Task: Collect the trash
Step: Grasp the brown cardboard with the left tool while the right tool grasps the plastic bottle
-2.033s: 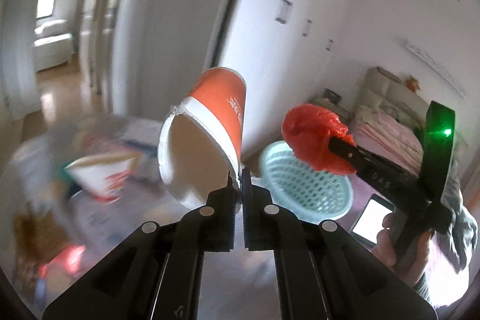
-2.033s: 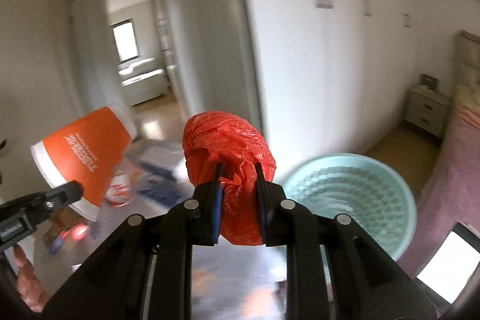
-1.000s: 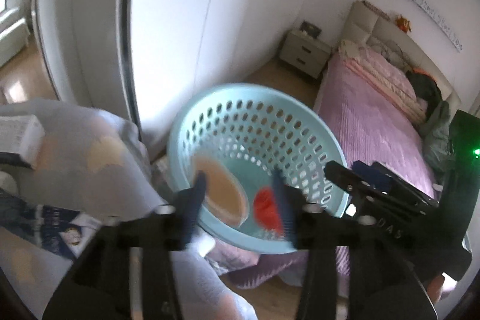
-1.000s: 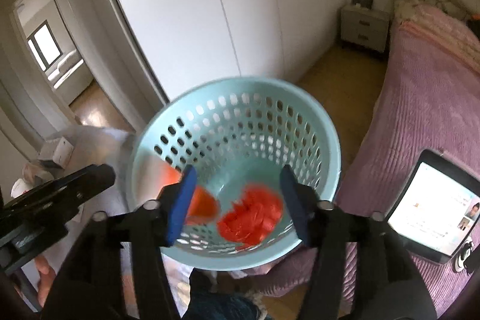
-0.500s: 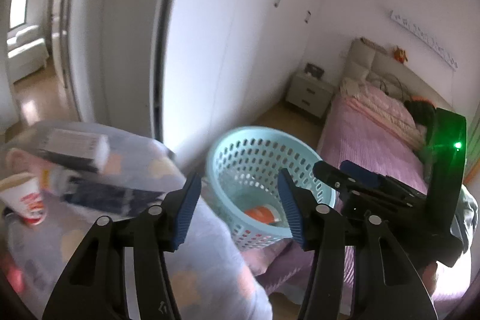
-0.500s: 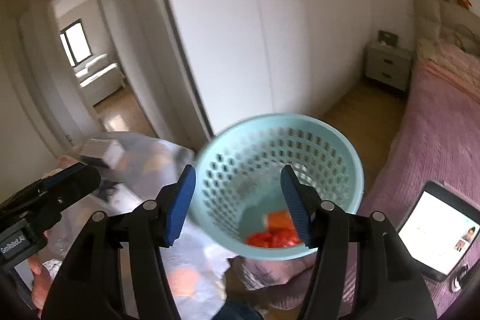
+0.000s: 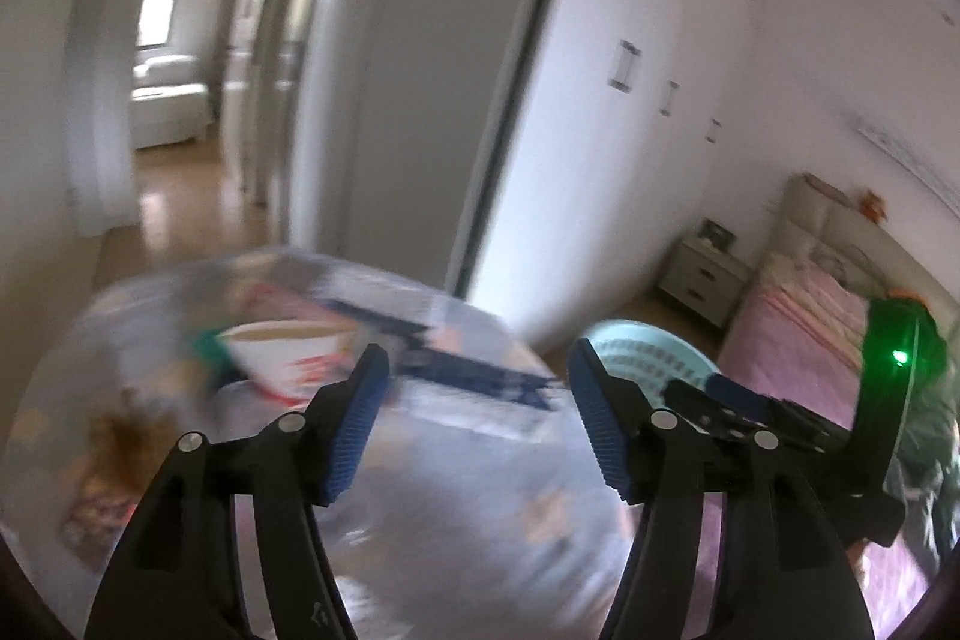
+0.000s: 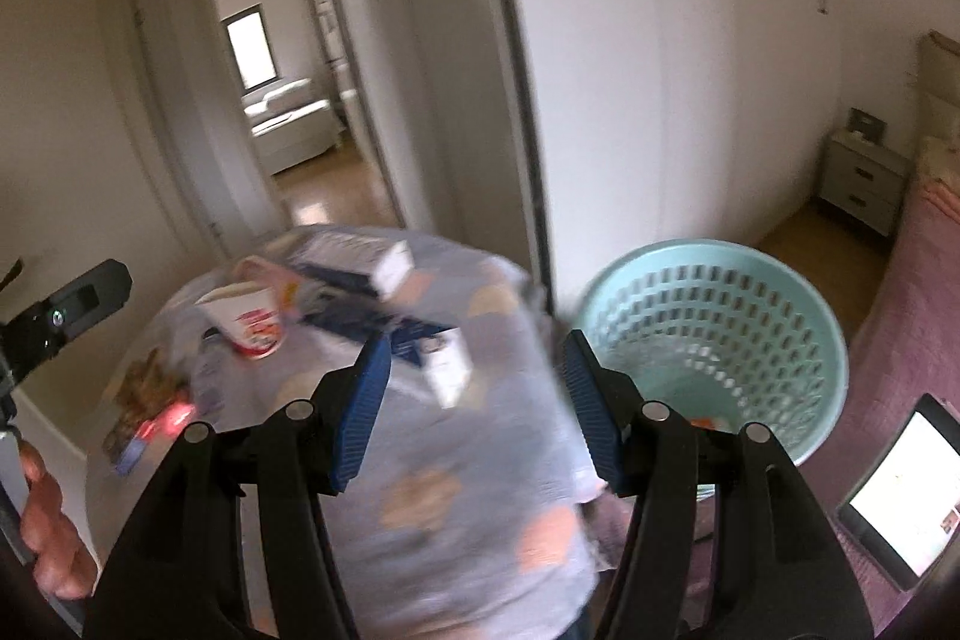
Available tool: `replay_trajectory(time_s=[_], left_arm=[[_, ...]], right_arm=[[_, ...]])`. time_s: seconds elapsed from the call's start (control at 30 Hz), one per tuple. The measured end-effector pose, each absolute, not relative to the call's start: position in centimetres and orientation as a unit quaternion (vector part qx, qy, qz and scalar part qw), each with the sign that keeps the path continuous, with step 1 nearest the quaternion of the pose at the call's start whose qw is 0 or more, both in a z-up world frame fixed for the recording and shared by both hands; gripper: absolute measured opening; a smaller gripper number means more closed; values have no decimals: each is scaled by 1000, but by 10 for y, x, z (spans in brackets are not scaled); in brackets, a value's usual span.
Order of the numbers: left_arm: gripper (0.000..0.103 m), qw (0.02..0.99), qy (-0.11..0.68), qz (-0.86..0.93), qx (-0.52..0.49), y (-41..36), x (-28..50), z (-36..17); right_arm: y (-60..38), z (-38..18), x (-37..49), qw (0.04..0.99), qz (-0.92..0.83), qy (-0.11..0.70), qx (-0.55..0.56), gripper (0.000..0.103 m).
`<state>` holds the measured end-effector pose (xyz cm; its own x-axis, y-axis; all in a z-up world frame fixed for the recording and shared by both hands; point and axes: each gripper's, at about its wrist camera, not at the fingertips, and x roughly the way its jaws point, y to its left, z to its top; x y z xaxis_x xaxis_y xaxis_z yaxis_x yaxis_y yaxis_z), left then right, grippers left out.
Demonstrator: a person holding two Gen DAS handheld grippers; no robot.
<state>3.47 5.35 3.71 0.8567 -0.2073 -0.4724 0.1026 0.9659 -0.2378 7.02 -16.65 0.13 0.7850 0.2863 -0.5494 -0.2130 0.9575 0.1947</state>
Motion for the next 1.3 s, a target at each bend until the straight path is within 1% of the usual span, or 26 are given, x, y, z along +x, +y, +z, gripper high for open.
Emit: replay_trajectory(time_s=[0.1,0.17,0.27,0.33,0.4,0.53,0.67,0.73,0.8,0.87,0.9,0.93,0.97,1.1,1.13,1.17,1.2,1.3], left_arm=[[61,960,253,-40,-114,89,19,34],[64,959,255,-7,-121,113,10,31],[65,955,261,41,-132,154,-5,23],[68,951,267,65,-141,175,-11,16],[70,946,273,87,-150,196,-16,9],[70,934,293,106,-174,231,-16,-6],[68,920,327,107,-186,241,-6,-21],[63,914,341,100,-195,245,4,-29],[61,909,355,96,-196,244,16,-34],[57,901,371,99,-200,245,26,-41],[50,897,381,99,-202,248,33,-47],[47,894,386,99,-204,249,37,-51],[46,892,391,100,-204,250,40,-54],[34,887,408,113,-184,248,50,-61],[27,886,412,117,-179,246,52,-62],[24,885,415,119,-176,244,53,-63],[17,884,418,118,-176,243,54,-65],[9,882,421,125,-170,242,54,-68]], right_arm=[[-143,-2,65,940,155,301,49,58],[-125,-5,62,937,168,304,39,59],[-95,-13,60,930,191,314,22,59],[-80,-18,60,926,202,320,14,59],[-67,-22,59,921,213,326,7,59],[-37,-31,60,914,229,334,-8,59],[-11,-39,64,907,243,343,-22,59],[1,-43,66,904,248,347,-30,59],[7,-46,68,901,252,351,-36,60],[13,-47,72,899,255,354,-40,63],[16,-49,74,898,255,355,-42,64],[17,-49,76,897,257,356,-44,65],[20,-50,78,896,258,358,-46,66],[28,-57,88,890,263,369,-50,68],[29,-58,90,888,264,372,-49,68],[31,-59,92,886,266,376,-49,69],[34,-61,93,884,269,379,-48,70],[42,-67,97,879,274,387,-53,73]])
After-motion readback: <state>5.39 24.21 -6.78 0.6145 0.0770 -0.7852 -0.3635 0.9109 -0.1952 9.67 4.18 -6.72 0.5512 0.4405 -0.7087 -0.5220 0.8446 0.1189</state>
